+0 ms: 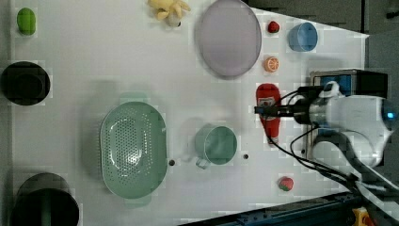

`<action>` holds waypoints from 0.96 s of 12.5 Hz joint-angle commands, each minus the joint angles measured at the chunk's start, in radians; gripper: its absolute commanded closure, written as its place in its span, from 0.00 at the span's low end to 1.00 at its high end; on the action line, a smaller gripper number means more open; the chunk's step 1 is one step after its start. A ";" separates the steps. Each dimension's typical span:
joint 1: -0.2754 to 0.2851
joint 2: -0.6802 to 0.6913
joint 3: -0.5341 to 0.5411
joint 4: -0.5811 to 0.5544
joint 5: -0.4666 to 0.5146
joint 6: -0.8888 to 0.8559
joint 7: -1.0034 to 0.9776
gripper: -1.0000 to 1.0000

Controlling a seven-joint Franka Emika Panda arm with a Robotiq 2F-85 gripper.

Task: Pick Ketchup from the table and place it in strainer.

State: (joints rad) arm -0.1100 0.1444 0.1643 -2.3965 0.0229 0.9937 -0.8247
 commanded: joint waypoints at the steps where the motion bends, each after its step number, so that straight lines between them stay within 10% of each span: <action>1: 0.028 -0.138 0.068 0.085 0.008 -0.148 0.135 0.37; 12: 0.104 -0.098 0.469 0.218 0.008 -0.306 0.763 0.37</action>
State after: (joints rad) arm -0.0102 0.0548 0.6133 -2.1816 0.0329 0.6655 -0.2168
